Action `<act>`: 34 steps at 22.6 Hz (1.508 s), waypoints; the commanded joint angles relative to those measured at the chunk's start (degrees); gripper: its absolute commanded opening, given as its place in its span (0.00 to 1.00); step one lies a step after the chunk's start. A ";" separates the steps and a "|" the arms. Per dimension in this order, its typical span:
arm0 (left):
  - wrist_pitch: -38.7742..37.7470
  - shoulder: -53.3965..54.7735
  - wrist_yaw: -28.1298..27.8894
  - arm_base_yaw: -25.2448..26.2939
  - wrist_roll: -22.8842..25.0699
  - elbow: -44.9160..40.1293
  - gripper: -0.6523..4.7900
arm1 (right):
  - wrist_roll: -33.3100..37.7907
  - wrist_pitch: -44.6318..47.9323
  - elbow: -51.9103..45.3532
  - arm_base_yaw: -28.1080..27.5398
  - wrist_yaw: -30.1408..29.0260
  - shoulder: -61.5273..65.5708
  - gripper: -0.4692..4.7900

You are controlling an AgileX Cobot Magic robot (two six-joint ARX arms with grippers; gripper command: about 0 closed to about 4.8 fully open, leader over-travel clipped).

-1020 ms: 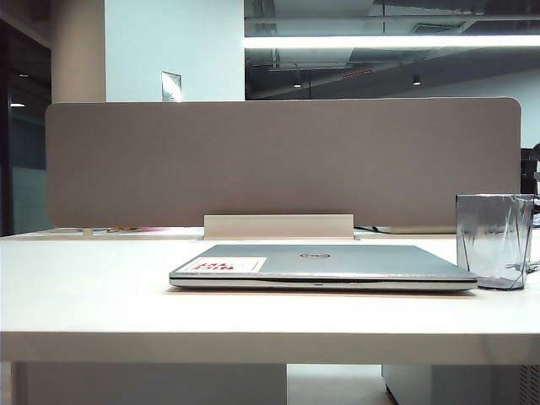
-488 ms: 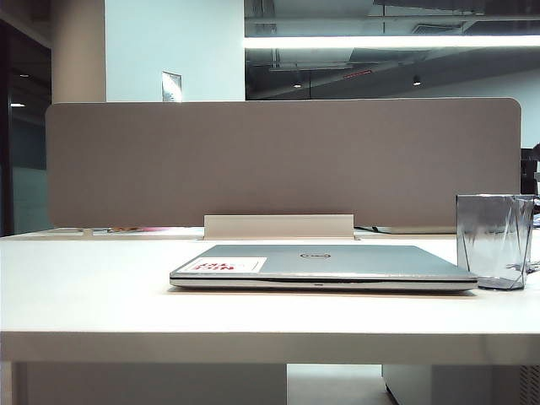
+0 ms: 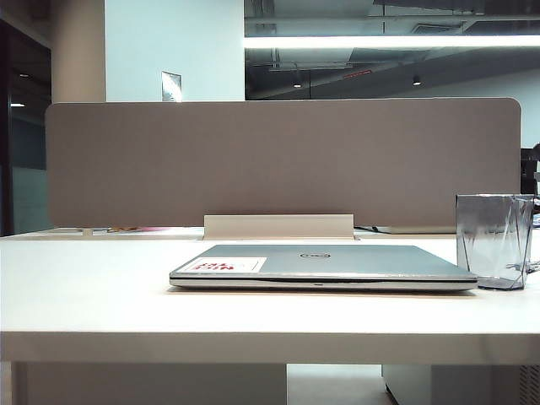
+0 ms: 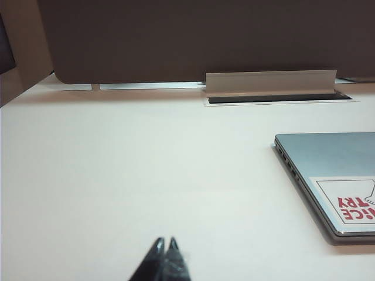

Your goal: Pick up the water cup and place it on the right side of the laptop.

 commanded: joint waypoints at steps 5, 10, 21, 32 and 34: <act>0.55 0.07 0.22 -0.07 0.04 0.17 0.11 | -4.11 3.39 -0.33 -0.07 5.25 -0.11 0.07; 0.55 0.07 0.22 -0.07 0.04 0.17 0.11 | -3.78 6.51 -0.33 -0.07 12.94 -0.11 0.07; 0.55 0.07 0.22 -0.07 0.04 0.17 0.11 | -4.26 5.42 -0.33 -0.04 13.18 -0.11 0.07; 0.55 0.07 0.22 -0.07 0.04 0.17 0.11 | -4.26 5.42 -0.33 -0.07 13.18 -0.11 0.07; 0.55 0.07 0.22 -0.07 0.04 0.17 0.11 | -4.26 5.42 -0.33 -0.07 13.18 -0.11 0.07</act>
